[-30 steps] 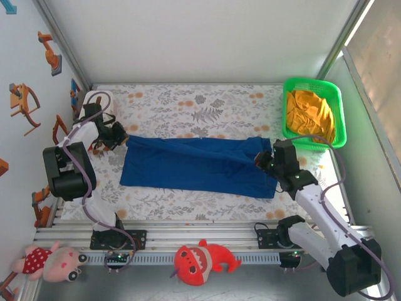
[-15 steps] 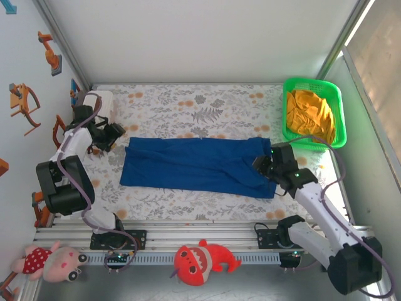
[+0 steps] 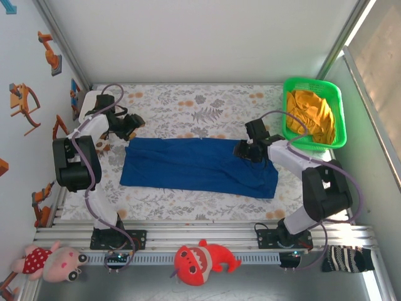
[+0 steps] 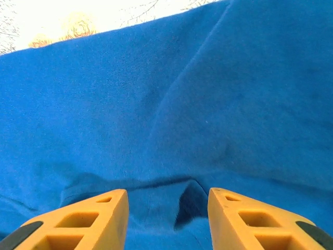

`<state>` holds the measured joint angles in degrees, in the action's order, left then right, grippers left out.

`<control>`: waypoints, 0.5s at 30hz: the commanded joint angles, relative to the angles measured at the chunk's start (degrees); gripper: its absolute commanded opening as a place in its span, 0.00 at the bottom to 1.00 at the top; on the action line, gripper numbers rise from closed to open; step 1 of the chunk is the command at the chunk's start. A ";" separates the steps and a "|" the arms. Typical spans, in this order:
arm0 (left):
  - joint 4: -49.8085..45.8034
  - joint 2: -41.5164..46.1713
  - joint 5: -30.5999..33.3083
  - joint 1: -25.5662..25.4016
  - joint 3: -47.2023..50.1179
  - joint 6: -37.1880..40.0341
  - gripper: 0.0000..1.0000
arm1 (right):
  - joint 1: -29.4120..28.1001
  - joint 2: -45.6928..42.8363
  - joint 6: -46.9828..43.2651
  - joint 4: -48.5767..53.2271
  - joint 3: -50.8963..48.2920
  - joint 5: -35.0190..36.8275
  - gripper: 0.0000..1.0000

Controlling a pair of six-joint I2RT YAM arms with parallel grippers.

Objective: Fold the inside-out t-shirt

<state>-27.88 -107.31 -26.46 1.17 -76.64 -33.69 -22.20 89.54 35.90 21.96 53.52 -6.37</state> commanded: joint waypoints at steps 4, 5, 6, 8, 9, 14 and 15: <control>0.89 1.35 -1.14 -0.03 0.90 -1.20 0.58 | -2.06 3.31 -1.07 -1.38 0.57 2.06 0.43; 1.05 1.64 -1.14 0.00 1.14 -1.33 0.58 | -2.18 3.68 -0.88 -1.63 0.31 2.15 0.41; 1.10 1.94 -1.07 -0.03 1.26 -1.29 0.58 | -2.28 3.87 -0.80 -1.90 0.04 2.15 0.36; 1.16 2.49 -0.98 -0.03 1.48 -1.21 0.58 | -2.42 3.51 -0.52 -1.99 -0.41 1.98 0.11; 1.14 2.67 -0.96 -0.03 1.57 -1.17 0.58 | -2.58 2.86 -0.42 -1.80 -0.68 1.98 0.00; 0.90 4.06 -1.11 0.04 2.32 -0.79 0.58 | -3.85 -4.43 1.10 0.29 -2.29 1.78 0.00; 1.03 4.44 -1.29 0.05 2.69 -0.76 0.58 | -4.45 -6.09 1.71 0.95 -2.60 2.04 0.00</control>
<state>-26.72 -105.82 -26.68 1.17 -74.94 -34.17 -25.19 88.49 36.21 21.47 51.68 -5.34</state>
